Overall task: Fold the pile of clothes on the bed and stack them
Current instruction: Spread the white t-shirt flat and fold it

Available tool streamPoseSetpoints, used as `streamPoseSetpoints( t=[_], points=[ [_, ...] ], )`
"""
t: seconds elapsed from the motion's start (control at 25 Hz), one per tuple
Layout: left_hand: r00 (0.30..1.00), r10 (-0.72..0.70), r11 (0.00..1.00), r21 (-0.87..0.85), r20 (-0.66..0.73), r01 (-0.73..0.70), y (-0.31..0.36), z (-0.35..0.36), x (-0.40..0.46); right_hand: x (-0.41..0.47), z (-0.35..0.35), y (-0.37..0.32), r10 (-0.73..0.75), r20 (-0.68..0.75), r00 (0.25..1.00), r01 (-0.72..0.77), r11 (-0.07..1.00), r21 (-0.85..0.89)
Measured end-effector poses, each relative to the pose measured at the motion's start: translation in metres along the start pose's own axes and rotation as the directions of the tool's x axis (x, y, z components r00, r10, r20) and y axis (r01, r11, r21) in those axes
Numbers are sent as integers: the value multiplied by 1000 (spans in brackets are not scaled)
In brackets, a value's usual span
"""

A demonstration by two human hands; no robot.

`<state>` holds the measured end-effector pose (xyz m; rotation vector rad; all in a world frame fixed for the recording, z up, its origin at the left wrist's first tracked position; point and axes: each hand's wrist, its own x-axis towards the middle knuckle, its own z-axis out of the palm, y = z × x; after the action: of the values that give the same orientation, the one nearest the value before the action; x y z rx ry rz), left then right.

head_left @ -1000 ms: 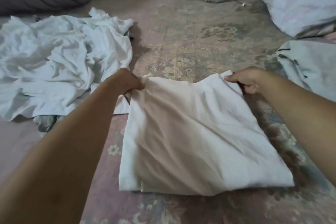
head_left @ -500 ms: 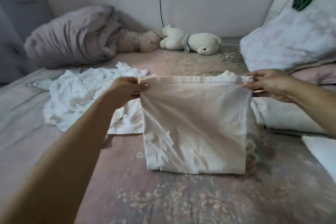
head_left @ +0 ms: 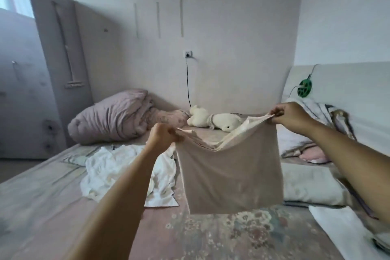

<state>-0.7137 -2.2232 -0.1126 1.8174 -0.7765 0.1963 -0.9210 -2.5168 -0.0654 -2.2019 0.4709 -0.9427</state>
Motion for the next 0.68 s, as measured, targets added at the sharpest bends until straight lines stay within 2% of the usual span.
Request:
streamPoseSetpoints(
  t=[0.08, 0.12, 0.24, 0.32, 0.4, 0.48, 0.6, 0.68],
  points=[
    [997, -57, 994, -99, -52, 51, 18, -12, 9, -7, -6, 4, 89, -62, 994, -78, 984, 161],
    [996, -85, 988, -130, -42, 78, 27, -19, 9, -12, -13, 0, 120, -44, 992, -110, 975, 192],
    [999, -50, 977, -209, -20, 45, 54, -34, 3, -16, -37, -10, 124, -1, 992, -121, 969, 217],
    [999, -8, 987, -158, -42, 1, 64, -43, -2, -20, -47, -22, 97, 13, 995, -98, 971, 220],
    [997, 41, 990, -134, -65, -49, 65, -55, -1, -19, -52, -32, 82, -35, 996, -69, 954, 290],
    [998, 32, 994, -99, -61, -38, 67, -63, -5, -20, -55, -43, 97, -75, 992, -68, 942, 327],
    [999, 50, 998, 36, -13, -50, 74, -67, -18, -31, -54, -49, 80, 8, 997, -79, 970, 231],
    [999, -30, 996, -84, 44, 34, 75, -67, -32, -44, -49, -42, 96, 51, 994, -105, 973, 204]
  ],
)
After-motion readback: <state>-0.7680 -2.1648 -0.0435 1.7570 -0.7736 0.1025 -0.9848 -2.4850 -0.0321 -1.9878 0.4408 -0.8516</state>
